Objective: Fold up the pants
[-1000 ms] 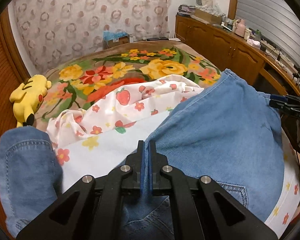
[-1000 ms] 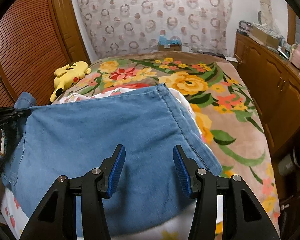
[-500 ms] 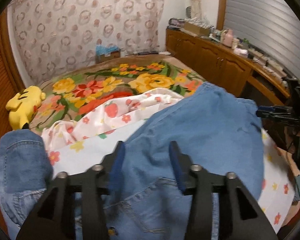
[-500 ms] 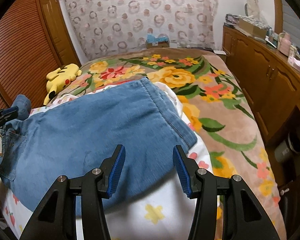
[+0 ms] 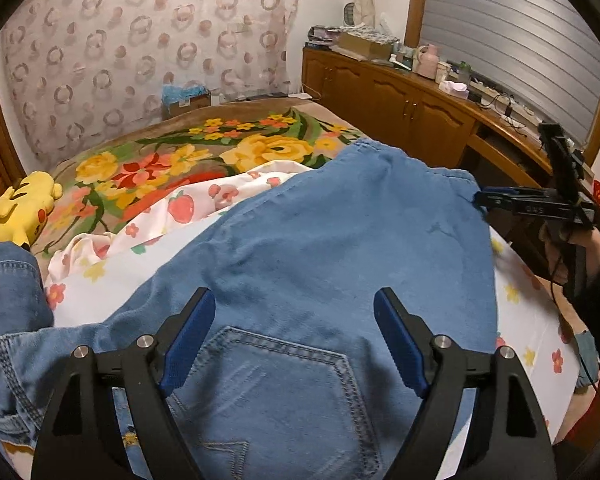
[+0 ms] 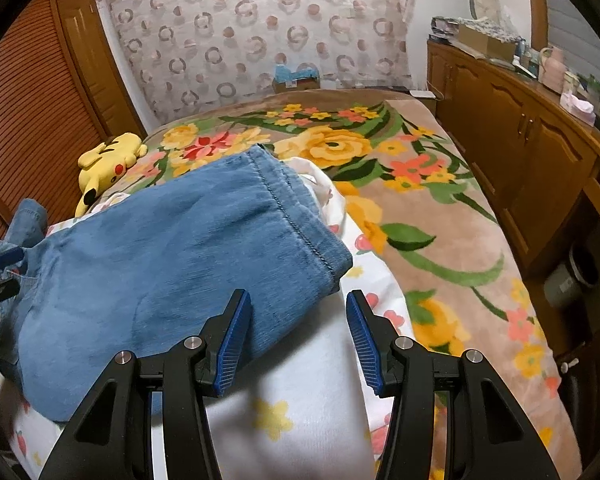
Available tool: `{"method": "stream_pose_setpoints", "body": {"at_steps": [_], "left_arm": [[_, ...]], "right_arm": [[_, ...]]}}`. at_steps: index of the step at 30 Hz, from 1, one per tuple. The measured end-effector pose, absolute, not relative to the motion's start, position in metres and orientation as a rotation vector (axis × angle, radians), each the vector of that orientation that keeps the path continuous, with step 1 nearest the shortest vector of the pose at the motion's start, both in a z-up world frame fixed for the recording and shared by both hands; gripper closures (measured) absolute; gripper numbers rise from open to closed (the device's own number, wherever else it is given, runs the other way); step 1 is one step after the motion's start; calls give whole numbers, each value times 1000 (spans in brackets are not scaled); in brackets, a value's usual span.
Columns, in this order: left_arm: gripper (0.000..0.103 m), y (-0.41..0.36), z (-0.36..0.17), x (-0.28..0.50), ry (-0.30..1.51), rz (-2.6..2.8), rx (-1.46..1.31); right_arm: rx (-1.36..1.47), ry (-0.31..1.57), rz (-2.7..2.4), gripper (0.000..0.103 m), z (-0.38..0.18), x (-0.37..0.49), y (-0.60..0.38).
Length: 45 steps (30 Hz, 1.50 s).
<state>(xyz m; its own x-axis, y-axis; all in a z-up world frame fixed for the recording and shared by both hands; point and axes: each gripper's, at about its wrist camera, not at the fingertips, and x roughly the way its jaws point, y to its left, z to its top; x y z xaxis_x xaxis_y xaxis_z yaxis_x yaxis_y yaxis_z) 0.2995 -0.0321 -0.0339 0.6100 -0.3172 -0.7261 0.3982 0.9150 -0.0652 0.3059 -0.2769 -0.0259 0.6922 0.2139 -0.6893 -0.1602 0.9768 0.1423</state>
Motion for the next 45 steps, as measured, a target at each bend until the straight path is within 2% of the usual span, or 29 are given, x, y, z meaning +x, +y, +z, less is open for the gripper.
{"method": "stream_pose_setpoints", "body": {"at_steps": [14, 15, 16, 17, 23, 29, 32, 45], "left_arm": [[21, -39, -31, 282, 810, -411, 115], [21, -38, -31, 280, 809, -411, 112], [21, -35, -31, 278, 809, -410, 110], [21, -34, -31, 276, 810, -407, 108], [21, -22, -28, 266, 807, -392, 96], [21, -11, -22, 258, 794, -365, 89], [21, -5, -17, 253, 779, -351, 79], [21, 38, 11, 227, 688, -214, 12]], "right_arm": [[123, 827, 203, 52, -35, 323, -276], [124, 829, 196, 60, -34, 323, -276], [123, 827, 189, 64, -35, 323, -276], [119, 822, 183, 74, -33, 322, -275], [95, 736, 186, 87, -19, 304, -266], [74, 670, 235, 91, -5, 284, -247], [55, 652, 278, 102, 0, 275, -236], [-21, 575, 421, 102, 10, 253, -204]]}}
